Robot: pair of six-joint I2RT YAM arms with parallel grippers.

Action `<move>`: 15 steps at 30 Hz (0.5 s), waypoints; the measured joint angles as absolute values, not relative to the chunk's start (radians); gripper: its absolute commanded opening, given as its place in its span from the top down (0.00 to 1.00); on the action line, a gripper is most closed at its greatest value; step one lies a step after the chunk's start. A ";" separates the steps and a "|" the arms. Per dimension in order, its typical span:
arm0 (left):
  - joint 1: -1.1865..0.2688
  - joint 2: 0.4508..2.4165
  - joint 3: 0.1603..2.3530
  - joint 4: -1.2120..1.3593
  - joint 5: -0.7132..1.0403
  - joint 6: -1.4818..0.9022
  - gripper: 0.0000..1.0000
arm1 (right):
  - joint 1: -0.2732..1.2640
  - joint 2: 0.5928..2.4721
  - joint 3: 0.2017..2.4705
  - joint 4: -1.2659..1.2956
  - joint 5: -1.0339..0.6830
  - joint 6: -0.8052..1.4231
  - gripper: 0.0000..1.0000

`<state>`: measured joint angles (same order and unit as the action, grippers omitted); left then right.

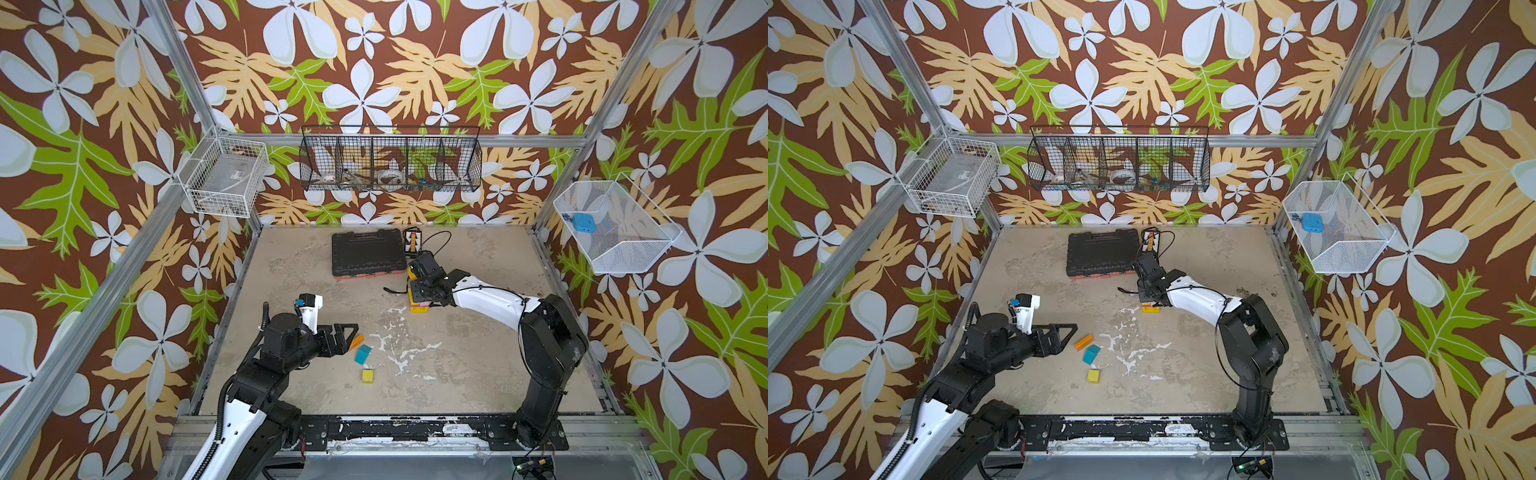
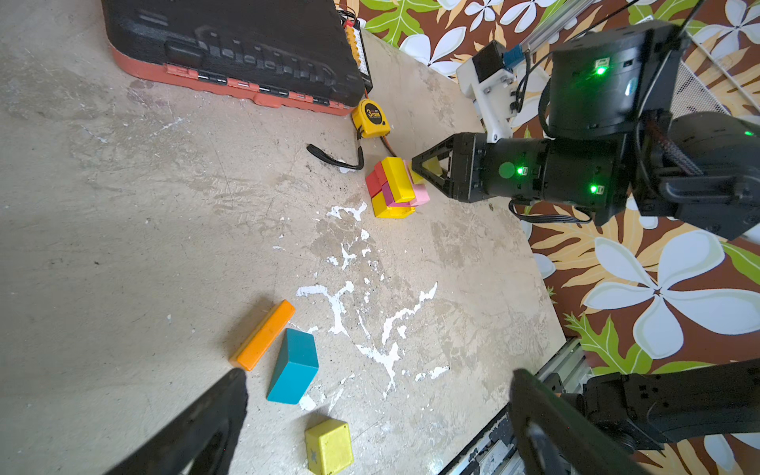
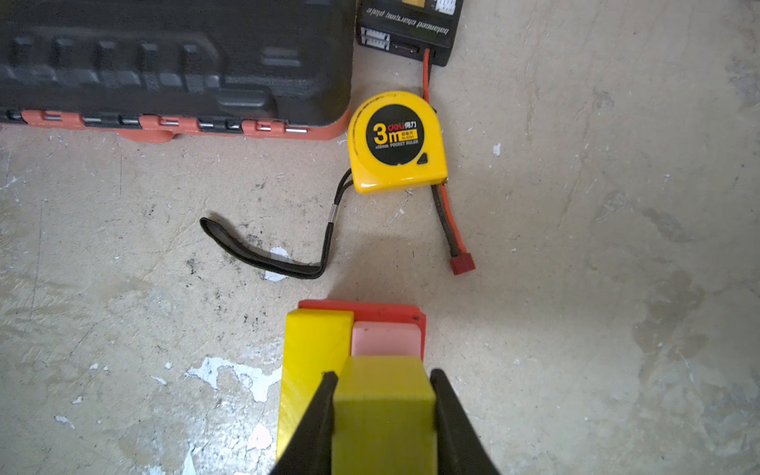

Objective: Build the wood block tower
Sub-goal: 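Lower the lime-yellow cube onto the stack and open the right gripper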

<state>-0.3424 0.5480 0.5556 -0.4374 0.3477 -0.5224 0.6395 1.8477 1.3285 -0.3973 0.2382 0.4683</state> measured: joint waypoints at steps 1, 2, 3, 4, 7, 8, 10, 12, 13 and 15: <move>-0.342 0.548 0.556 -0.437 0.348 -0.522 0.00 | 0.640 1.848 1.328 -0.397 0.238 0.468 0.73; -0.342 0.548 0.556 -0.437 0.348 -0.522 0.00 | 0.640 1.848 1.329 -0.397 0.238 0.468 0.72; -0.342 0.548 0.556 -0.437 0.348 -0.522 0.00 | 0.640 1.848 1.329 -0.397 0.238 0.468 0.71; -0.342 0.548 0.556 -0.437 0.348 -0.522 0.00 | 0.640 1.848 1.329 -0.398 0.238 0.469 0.70; -0.342 0.548 0.556 -0.437 0.348 -0.522 0.00 | 0.640 1.848 1.329 -0.398 0.238 0.471 0.67; -0.342 0.548 0.556 -0.437 0.348 -0.522 0.00 | 0.640 1.848 1.329 -0.398 0.238 0.471 0.67; -0.342 0.548 0.556 -0.437 0.348 -0.522 0.00 | 0.640 1.848 1.329 -0.398 0.238 0.471 0.66; -0.342 0.548 0.556 -0.437 0.348 -0.522 0.00 | 0.640 1.848 1.329 -0.398 0.238 0.472 0.66; -0.342 0.548 0.556 -0.437 0.348 -0.522 0.00 | 0.640 1.848 1.329 -0.398 0.238 0.472 0.66; -0.342 0.548 0.556 -0.437 0.348 -0.522 0.00 | 0.640 1.850 1.329 -0.398 0.238 0.472 0.65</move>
<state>-0.3424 0.5476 0.5556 -0.4374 0.3477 -0.5224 0.6395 1.8496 1.3289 -0.3977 0.2379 0.4721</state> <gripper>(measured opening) 0.996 0.344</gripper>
